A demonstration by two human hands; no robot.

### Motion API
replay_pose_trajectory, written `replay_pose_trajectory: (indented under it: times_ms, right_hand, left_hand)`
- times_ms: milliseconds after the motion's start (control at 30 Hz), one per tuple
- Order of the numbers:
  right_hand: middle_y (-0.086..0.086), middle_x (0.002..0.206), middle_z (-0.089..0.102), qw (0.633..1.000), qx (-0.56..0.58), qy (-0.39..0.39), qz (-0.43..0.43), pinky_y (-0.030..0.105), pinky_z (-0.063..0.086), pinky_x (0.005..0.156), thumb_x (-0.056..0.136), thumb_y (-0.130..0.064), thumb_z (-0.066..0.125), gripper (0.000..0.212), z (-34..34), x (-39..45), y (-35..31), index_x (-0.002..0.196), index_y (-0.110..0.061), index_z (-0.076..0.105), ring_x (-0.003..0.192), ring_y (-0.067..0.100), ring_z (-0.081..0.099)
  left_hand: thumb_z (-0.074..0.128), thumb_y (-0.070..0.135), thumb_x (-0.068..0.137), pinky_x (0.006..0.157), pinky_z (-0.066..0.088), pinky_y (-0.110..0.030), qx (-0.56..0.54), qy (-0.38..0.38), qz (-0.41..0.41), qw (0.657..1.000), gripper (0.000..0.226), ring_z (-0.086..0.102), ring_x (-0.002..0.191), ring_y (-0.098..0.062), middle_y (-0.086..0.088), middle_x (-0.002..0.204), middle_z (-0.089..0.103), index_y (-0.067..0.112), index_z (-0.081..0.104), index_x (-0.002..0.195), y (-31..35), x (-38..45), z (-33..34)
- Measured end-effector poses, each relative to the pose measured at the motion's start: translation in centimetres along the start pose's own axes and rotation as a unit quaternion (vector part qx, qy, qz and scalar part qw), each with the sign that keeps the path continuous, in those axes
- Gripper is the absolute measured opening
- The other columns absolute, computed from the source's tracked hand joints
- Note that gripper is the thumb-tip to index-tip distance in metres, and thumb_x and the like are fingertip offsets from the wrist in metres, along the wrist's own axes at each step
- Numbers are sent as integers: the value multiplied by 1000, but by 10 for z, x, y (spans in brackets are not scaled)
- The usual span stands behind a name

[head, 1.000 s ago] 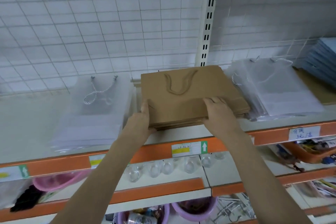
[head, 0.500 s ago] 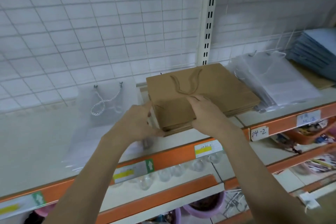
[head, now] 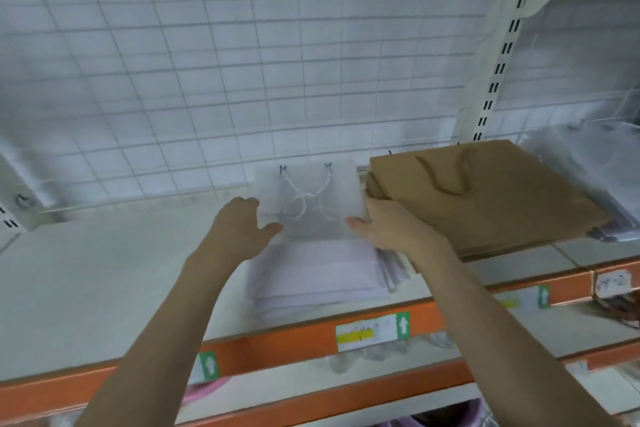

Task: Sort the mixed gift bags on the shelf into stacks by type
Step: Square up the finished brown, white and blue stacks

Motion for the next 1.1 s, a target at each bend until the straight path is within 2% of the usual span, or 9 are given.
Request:
replay_pose_trajectory:
  times_ms: [167,267,333,500,667,767,833,967,1100]
  right_hand:
    - [15,112,65,997,-22,-24,71,29,43,76,93,-51,40,57,16,11,9,116,-3,58,102,28,61]
    - [17,113,64,996,13,-15,83,30,44,76,92,-51,42,57,25,17,12,120,-3,55,100,29,61]
    - [18,118,61,996,21,9,86,28,41,75,93,-47,44,58,22,19,11,124,1,50,105,30,59]
    - [17,118,59,994,48,19,91,24,36,68,93,-42,48,52,18,24,8,119,3,49,105,30,58]
    - [10,104,65,994,63,-24,85,27,42,68,91,-48,45,49,19,30,10,111,-5,60,91,25,60]
    - [12,98,60,995,25,-21,93,26,37,62,95,-45,38,49,9,34,8,101,-1,58,86,24,53]
    - [14,110,60,993,43,-16,109,26,38,72,95,-43,38,52,5,40,9,114,2,57,95,26,54]
    - [6,128,57,984,113,-60,127,32,41,101,87,-52,47,59,11,53,10,128,-10,53,115,25,55]
    - [4,123,59,985,113,-77,106,39,42,103,65,-59,49,75,17,73,15,125,-14,54,111,23,56]
  left_hand:
    - [52,52,87,70,35,-26,-43,-69,-81,993,47,52,92,-26,-6,90,54,6,49,80,-31,3,26]
    - [50,58,85,60,36,-25,-95,-77,-89,988,50,54,78,-21,1,69,51,10,49,68,-36,11,39]
    - [47,60,85,60,40,-25,-111,-83,-84,987,54,57,76,-20,-3,73,57,8,56,72,-27,14,46]
    - [46,51,90,86,41,-29,-89,-44,-70,993,57,55,111,-32,-19,113,61,-3,60,104,-5,11,47]
    - [52,50,88,71,36,-24,-122,-53,-92,987,48,56,101,-28,-10,92,54,3,58,94,-24,13,39]
    - [46,53,90,59,33,-27,-155,-68,-102,980,50,51,81,-24,-4,75,48,7,51,73,-28,15,39]
    - [39,57,91,59,33,-27,-157,-59,-97,981,56,47,74,-22,-5,72,47,6,51,72,-22,21,35]
    - [36,53,94,77,33,-24,-166,-38,-95,981,60,50,98,-25,-12,102,55,0,57,114,-19,39,28]
    - [38,49,95,79,37,-26,-162,-37,-90,982,58,54,109,-29,-18,118,58,-3,58,112,-18,50,32]
Point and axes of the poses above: each hand's wrist, its own x-axis towards the middle knuckle, its own z-axis out of the palm, y = z × x, the point moved 8 cm from there along x, towards the middle knuckle
